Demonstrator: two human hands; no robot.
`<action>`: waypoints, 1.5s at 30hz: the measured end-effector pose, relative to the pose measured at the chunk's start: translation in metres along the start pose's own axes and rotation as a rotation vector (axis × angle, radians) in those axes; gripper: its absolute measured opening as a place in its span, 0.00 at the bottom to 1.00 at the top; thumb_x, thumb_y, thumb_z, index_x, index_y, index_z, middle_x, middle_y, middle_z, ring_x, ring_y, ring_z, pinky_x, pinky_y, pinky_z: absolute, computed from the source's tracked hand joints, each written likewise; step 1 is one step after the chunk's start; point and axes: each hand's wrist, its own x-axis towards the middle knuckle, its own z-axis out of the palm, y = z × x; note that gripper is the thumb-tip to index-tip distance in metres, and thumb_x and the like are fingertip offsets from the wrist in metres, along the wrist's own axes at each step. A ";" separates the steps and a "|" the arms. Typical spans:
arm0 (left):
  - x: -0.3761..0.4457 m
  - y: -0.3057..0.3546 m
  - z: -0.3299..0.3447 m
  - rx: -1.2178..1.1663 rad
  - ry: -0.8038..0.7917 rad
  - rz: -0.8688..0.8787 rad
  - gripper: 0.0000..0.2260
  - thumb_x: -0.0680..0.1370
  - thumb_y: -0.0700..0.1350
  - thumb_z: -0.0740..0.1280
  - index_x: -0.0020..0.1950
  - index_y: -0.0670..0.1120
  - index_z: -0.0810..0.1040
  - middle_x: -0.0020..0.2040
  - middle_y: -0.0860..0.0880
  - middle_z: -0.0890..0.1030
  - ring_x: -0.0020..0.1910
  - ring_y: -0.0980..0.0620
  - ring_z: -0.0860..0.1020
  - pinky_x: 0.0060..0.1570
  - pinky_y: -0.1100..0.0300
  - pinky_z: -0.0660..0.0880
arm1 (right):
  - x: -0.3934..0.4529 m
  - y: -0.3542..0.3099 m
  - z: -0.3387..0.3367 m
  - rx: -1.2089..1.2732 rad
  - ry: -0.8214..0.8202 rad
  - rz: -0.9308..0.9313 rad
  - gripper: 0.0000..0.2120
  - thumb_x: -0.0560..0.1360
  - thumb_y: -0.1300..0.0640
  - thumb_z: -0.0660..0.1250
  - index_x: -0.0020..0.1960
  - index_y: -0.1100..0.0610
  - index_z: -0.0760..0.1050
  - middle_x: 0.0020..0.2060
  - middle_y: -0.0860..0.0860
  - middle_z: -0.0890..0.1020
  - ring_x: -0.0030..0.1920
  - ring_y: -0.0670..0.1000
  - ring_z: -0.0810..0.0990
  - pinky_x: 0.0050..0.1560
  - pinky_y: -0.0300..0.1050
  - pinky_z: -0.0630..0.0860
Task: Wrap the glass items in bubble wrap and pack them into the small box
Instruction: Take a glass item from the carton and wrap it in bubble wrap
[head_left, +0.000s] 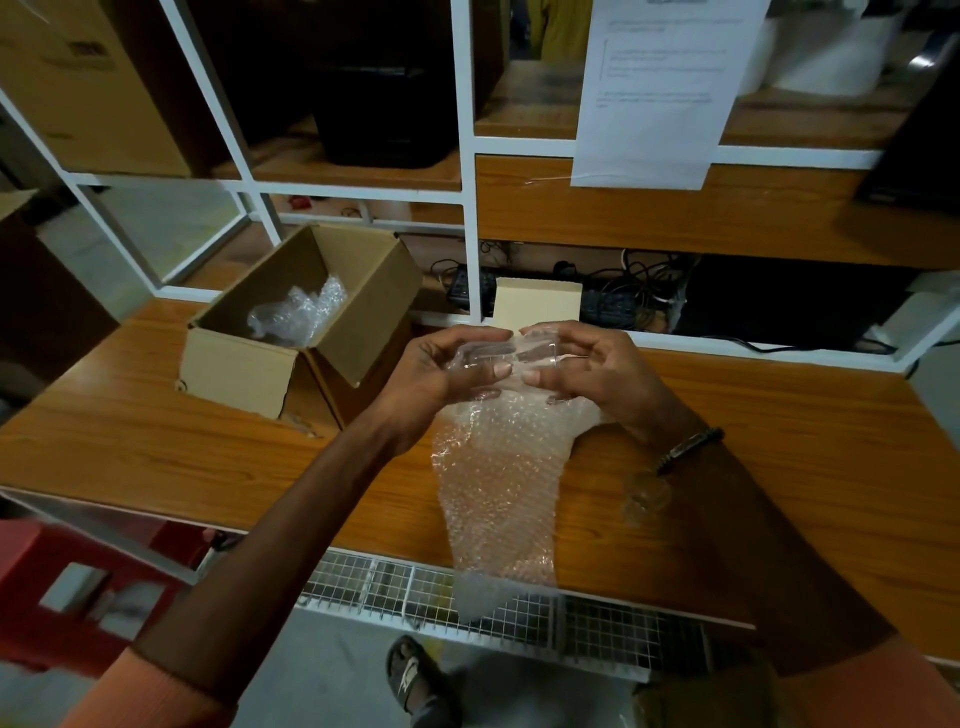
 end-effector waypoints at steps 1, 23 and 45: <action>0.000 -0.001 -0.001 -0.044 0.010 -0.028 0.17 0.79 0.40 0.74 0.68 0.46 0.83 0.65 0.48 0.85 0.61 0.44 0.84 0.56 0.48 0.84 | -0.001 0.000 0.000 0.002 0.022 -0.014 0.22 0.74 0.60 0.80 0.66 0.54 0.82 0.58 0.53 0.88 0.54 0.57 0.89 0.49 0.54 0.86; 0.016 0.006 -0.011 -0.357 -0.092 -0.626 0.30 0.83 0.67 0.62 0.67 0.43 0.84 0.65 0.37 0.84 0.59 0.39 0.84 0.63 0.43 0.79 | 0.001 0.014 0.005 -0.268 -0.002 -0.078 0.23 0.66 0.60 0.86 0.59 0.52 0.86 0.61 0.42 0.86 0.58 0.45 0.85 0.56 0.41 0.84; 0.032 -0.020 -0.011 -0.102 0.026 -0.394 0.21 0.73 0.36 0.77 0.66 0.43 0.85 0.60 0.42 0.88 0.60 0.41 0.86 0.55 0.53 0.85 | 0.010 0.047 0.031 0.155 0.091 0.346 0.18 0.78 0.36 0.72 0.65 0.40 0.81 0.68 0.46 0.82 0.70 0.54 0.80 0.63 0.59 0.83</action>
